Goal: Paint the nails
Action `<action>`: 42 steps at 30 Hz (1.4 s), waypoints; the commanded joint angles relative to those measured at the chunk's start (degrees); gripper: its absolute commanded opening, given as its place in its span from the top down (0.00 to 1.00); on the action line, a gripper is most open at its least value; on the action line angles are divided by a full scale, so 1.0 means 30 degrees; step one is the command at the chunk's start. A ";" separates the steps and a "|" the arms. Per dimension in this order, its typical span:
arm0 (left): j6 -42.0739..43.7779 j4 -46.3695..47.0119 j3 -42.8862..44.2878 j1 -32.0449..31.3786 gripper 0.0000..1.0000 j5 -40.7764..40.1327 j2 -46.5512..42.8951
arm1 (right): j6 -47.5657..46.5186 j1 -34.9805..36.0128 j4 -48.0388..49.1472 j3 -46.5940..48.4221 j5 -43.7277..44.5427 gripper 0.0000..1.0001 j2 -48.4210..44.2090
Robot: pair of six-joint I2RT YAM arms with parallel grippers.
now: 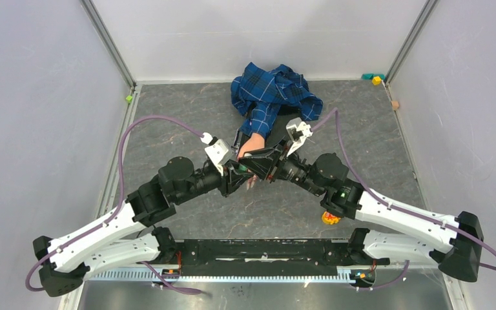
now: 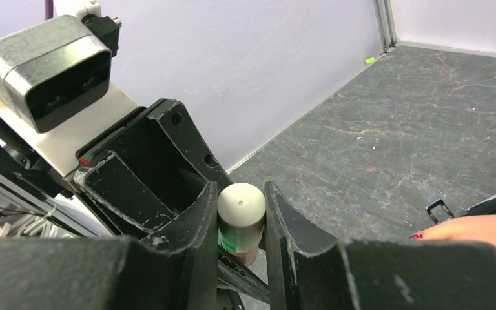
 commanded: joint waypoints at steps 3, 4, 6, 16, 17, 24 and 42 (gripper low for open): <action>0.0187 0.0588 0.0463 0.0105 0.98 0.1746 -0.1088 | -0.2261 -0.0107 -0.0328 0.0563 -0.2012 1.00 -0.1512; 0.0222 0.0705 0.0461 0.0100 0.98 0.2307 -0.1176 | -0.2431 -0.0115 -0.0457 0.0640 -0.2296 1.00 -0.1547; 0.0147 0.0861 0.0461 0.0101 0.98 0.3180 -0.1275 | -0.2777 -0.0139 -0.0604 0.0685 -0.2605 0.91 -0.1727; -0.0511 0.1243 0.0375 0.0290 0.98 0.3469 -0.1751 | -0.3964 -0.0176 -0.2140 0.0312 -0.1047 0.33 -0.2739; -0.0612 0.1295 0.0381 0.0334 0.98 0.3471 -0.1773 | -0.4049 -0.0153 -0.2326 0.0304 -0.0880 0.31 -0.2823; -0.0785 0.1150 0.0355 0.0478 0.98 0.2424 -0.1851 | -0.4071 -0.0175 -0.1942 -0.0012 -0.1029 0.17 -0.3597; -0.1268 0.0805 0.0494 0.0900 0.98 0.1564 -0.1163 | -0.1942 0.0403 0.1356 0.0689 0.0348 0.11 -0.0783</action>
